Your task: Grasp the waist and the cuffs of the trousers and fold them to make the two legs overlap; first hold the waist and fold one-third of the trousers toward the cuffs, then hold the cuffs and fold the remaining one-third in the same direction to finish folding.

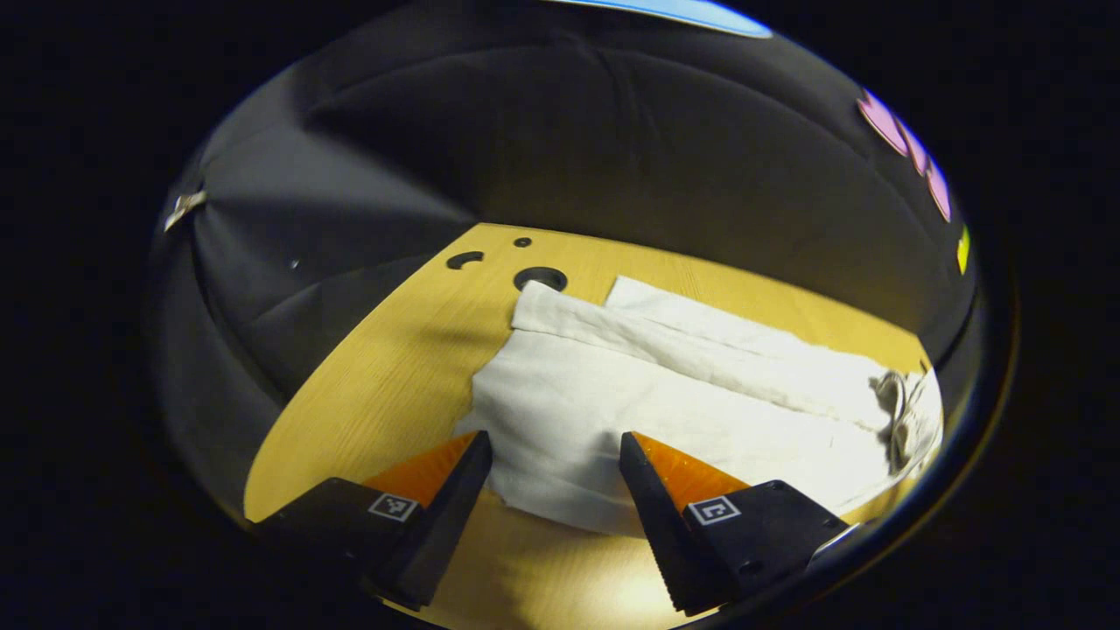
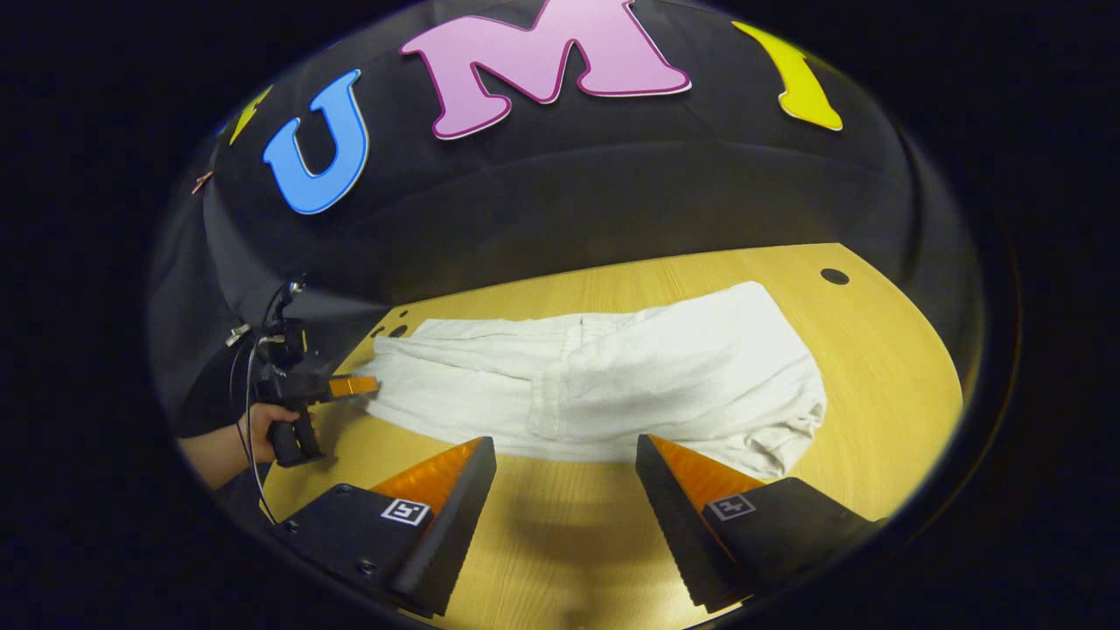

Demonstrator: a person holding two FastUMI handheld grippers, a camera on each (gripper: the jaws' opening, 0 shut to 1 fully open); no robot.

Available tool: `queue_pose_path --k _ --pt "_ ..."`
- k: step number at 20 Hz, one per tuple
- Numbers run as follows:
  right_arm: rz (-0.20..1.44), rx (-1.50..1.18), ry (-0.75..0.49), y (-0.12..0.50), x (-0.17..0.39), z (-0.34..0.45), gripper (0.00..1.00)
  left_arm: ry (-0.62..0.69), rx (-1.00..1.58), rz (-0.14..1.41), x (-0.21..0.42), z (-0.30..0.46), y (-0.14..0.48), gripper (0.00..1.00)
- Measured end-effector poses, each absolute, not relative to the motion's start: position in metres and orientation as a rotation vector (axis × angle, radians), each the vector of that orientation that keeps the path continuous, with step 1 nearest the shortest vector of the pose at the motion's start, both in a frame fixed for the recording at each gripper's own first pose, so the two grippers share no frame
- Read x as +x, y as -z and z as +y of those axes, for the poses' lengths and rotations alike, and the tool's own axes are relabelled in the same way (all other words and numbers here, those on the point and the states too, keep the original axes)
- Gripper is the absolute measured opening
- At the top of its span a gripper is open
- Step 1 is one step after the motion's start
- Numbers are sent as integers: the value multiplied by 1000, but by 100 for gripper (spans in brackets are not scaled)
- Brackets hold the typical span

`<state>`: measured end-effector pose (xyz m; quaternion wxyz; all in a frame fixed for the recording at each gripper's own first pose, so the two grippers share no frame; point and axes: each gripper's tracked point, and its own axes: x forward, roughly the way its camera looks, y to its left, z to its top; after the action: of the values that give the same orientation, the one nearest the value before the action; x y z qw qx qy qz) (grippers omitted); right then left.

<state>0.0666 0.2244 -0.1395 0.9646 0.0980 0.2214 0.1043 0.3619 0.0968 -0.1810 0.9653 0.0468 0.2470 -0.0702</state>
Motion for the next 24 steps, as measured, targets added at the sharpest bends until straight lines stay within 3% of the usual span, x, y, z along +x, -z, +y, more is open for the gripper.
queue_pose_path --k 1,2,4,6,7,9,11,17,24 --pt "464 200 -219 143 58 226 99 166 113 494 364 93 179 96" --pt "483 203 -223 148 48 227 99 161 111 503 365 89 181 88" --pt "504 215 -223 154 32 228 99 182 115 507 363 87 182 84" --pt "516 228 -212 159 17 228 99 202 117 513 362 81 183 73" --pt "522 235 -205 162 11 226 99 220 118 516 362 75 184 66" --pt "534 248 -185 165 1 220 99 239 121 515 363 68 183 34" --pt "537 252 -160 164 -6 210 99 240 107 511 361 65 183 26" --pt "511 250 -72 132 -29 168 99 214 48 506 357 60 180 7" --pt "446 256 55 92 -55 111 99 225 -224 451 338 57 137 6"
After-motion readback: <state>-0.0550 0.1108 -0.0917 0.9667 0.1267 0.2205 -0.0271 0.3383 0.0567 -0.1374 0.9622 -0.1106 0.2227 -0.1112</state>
